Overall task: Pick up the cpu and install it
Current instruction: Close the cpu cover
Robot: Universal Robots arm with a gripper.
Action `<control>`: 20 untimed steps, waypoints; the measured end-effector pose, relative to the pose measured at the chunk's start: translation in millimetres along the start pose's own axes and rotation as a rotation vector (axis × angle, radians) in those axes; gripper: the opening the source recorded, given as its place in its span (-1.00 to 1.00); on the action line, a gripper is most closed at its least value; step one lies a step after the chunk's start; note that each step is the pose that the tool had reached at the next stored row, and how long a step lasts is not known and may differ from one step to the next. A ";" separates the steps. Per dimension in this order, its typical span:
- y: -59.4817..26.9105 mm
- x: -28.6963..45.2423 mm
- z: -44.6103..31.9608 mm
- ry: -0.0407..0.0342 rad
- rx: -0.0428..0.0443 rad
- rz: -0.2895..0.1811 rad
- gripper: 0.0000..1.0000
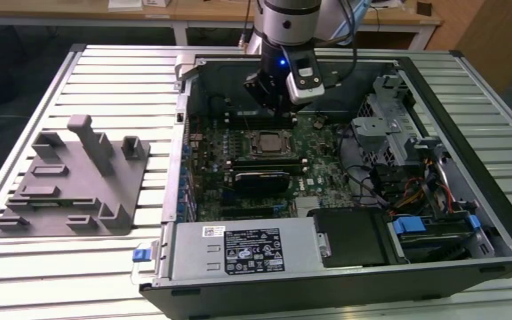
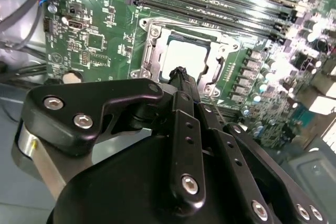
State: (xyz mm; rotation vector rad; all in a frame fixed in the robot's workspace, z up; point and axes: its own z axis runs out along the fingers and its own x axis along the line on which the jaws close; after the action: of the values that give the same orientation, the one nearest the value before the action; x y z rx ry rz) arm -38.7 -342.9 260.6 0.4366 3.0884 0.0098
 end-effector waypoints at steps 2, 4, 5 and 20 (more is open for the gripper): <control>-0.3 0.0 2.4 0.0030 0.0002 -0.023 -0.79; -0.8 -0.1 4.7 0.0064 0.0007 -0.041 -0.79; -1.1 -0.2 5.9 0.0082 0.0011 -0.051 -0.79; -7.2 -1.5 23.2 0.0365 0.0056 -0.172 -0.79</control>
State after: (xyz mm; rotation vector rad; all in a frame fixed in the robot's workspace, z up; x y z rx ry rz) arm -38.7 -350.2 237.3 0.1711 3.1508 0.0061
